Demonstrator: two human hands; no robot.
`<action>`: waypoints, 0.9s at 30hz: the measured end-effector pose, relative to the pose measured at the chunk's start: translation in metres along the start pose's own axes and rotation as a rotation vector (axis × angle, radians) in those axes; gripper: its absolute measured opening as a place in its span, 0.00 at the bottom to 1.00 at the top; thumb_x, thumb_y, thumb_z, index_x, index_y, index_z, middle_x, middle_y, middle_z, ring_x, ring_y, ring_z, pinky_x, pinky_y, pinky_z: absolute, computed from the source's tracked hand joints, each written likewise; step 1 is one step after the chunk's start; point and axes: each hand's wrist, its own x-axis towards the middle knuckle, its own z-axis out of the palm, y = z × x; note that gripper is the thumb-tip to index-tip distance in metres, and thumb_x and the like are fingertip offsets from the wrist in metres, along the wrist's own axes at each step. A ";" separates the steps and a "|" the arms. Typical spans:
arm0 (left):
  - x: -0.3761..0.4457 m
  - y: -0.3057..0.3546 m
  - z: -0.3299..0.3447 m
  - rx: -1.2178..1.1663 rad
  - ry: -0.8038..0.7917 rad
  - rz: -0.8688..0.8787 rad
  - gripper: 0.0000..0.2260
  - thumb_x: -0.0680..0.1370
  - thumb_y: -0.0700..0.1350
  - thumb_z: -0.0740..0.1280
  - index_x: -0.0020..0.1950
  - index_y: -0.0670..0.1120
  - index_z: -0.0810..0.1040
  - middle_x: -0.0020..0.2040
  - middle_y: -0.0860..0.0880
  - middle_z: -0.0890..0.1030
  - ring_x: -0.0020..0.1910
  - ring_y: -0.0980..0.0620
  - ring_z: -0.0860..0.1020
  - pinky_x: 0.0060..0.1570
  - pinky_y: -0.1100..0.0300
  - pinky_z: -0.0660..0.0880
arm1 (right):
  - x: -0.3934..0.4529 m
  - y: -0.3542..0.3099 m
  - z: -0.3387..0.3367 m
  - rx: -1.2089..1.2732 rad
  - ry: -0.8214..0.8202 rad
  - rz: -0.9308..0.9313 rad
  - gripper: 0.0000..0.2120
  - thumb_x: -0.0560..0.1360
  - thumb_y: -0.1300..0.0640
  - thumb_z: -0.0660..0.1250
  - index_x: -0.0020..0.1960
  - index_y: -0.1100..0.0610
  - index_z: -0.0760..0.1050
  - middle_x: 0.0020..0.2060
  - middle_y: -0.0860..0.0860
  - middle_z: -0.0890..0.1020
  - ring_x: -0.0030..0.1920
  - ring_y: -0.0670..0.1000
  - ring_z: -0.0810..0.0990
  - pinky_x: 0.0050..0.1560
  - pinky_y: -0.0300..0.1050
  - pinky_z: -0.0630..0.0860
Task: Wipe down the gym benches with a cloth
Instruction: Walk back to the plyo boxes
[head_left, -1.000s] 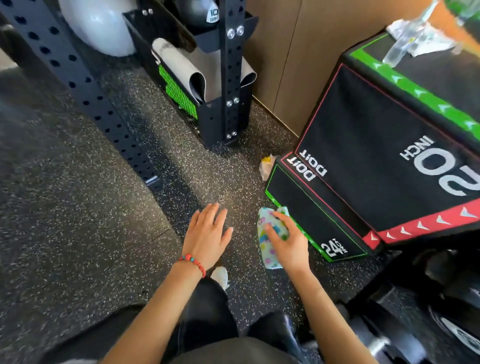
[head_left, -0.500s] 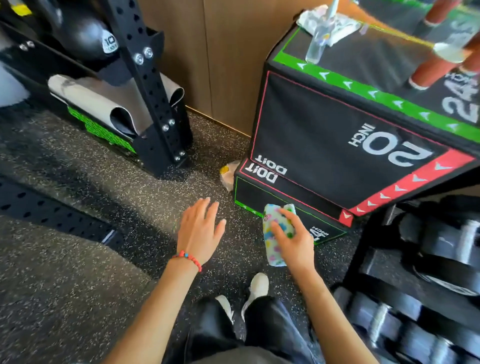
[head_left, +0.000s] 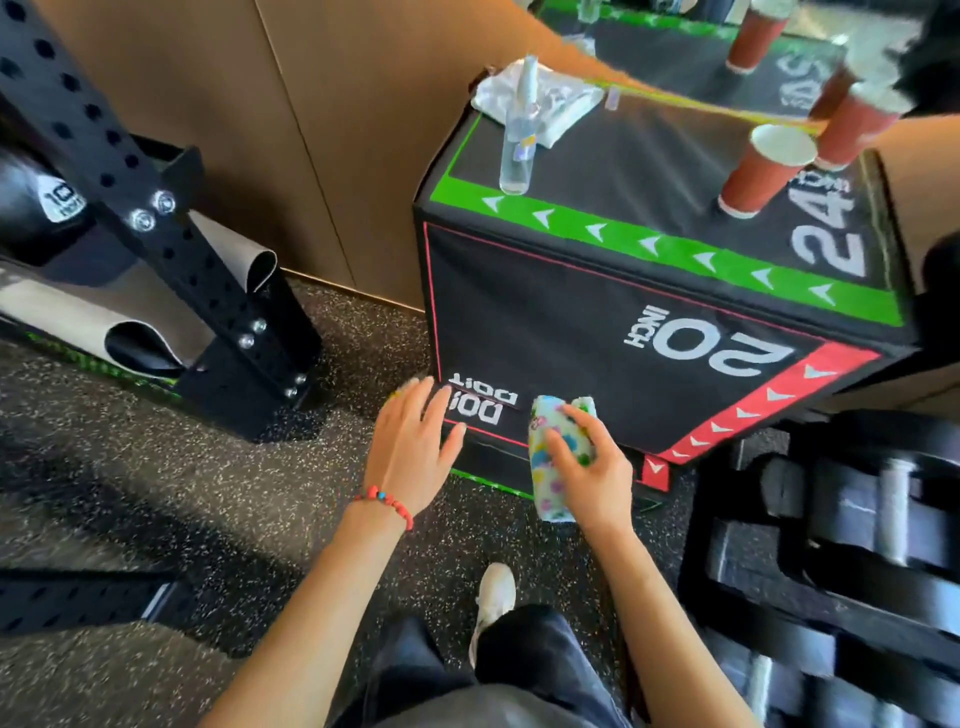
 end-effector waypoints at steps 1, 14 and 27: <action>0.012 0.002 -0.002 -0.005 0.014 -0.002 0.24 0.76 0.52 0.54 0.60 0.36 0.77 0.59 0.35 0.77 0.58 0.36 0.76 0.56 0.43 0.73 | 0.011 -0.006 -0.002 0.007 0.004 -0.009 0.12 0.73 0.54 0.69 0.57 0.48 0.77 0.43 0.46 0.79 0.38 0.35 0.76 0.35 0.23 0.71; 0.159 -0.008 -0.029 -0.081 0.181 0.144 0.22 0.77 0.51 0.56 0.60 0.36 0.76 0.60 0.35 0.77 0.60 0.36 0.75 0.58 0.43 0.72 | 0.118 -0.088 0.005 0.107 0.174 -0.071 0.11 0.73 0.55 0.69 0.54 0.46 0.77 0.39 0.37 0.78 0.35 0.30 0.75 0.37 0.22 0.69; 0.300 -0.010 -0.055 -0.492 0.157 0.194 0.27 0.77 0.54 0.56 0.67 0.36 0.70 0.65 0.38 0.73 0.66 0.41 0.69 0.66 0.59 0.60 | 0.180 -0.130 0.033 0.194 0.421 -0.072 0.12 0.72 0.56 0.70 0.49 0.39 0.75 0.41 0.37 0.80 0.38 0.34 0.77 0.46 0.34 0.75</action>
